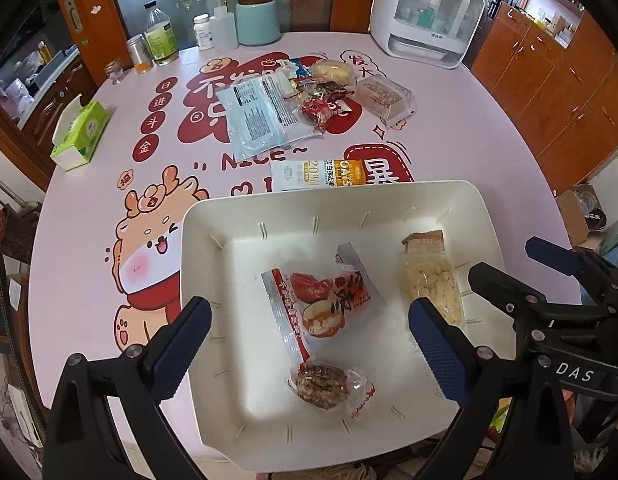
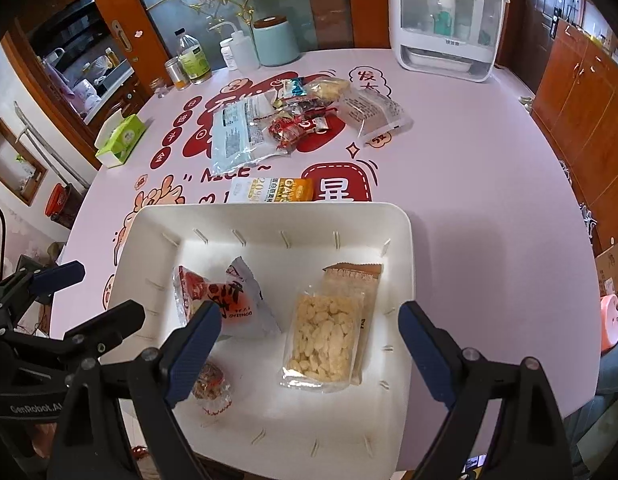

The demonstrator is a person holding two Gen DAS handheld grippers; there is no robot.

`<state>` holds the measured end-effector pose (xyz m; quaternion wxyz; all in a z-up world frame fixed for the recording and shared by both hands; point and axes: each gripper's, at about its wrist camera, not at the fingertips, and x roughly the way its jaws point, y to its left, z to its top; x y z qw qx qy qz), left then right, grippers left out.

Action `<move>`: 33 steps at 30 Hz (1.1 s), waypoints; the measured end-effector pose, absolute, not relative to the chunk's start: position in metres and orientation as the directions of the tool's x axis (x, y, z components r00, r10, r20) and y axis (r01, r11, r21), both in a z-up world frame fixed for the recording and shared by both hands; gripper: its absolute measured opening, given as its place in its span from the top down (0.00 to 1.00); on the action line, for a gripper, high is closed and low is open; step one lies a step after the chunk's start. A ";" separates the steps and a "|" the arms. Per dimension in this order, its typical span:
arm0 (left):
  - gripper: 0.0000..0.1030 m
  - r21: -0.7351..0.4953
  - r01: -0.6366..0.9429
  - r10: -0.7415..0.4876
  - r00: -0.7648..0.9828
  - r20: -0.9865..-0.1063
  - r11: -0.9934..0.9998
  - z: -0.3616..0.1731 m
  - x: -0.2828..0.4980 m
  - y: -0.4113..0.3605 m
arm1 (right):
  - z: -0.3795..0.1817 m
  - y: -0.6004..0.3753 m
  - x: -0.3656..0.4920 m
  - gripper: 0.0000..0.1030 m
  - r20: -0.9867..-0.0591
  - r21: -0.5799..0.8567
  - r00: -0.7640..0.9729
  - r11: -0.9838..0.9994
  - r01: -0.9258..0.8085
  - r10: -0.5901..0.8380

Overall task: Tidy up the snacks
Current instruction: 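Lift both tools from the tray toward the snack pile, then grasp the pale blue bag with the left tool while the right tool grasps the clear printed bag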

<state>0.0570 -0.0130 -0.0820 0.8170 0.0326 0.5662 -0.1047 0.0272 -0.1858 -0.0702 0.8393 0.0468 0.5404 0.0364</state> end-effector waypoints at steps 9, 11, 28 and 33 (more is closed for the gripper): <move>0.04 -0.032 0.260 -0.136 0.393 -0.910 0.965 -0.065 0.103 -0.011 | -0.061 -0.184 0.056 0.12 -0.894 0.086 0.440 0.996 0.000 0.077; 0.04 -0.031 0.266 -0.143 0.414 -0.899 0.964 -0.056 0.121 -0.007 | -0.054 -0.186 0.068 0.12 -0.887 0.074 0.457 0.997 0.000 0.066; 0.04 -0.057 0.149 -0.105 0.345 -0.933 0.987 -0.096 0.332 0.008 | -0.035 -0.239 0.250 0.12 -0.864 0.019 0.502 0.999 -0.033 0.033; 0.04 -0.111 0.053 -0.122 0.269 -0.955 0.992 -0.145 0.376 0.006 | -0.082 -0.251 0.306 0.12 -0.894 0.028 0.443 0.995 -0.096 0.068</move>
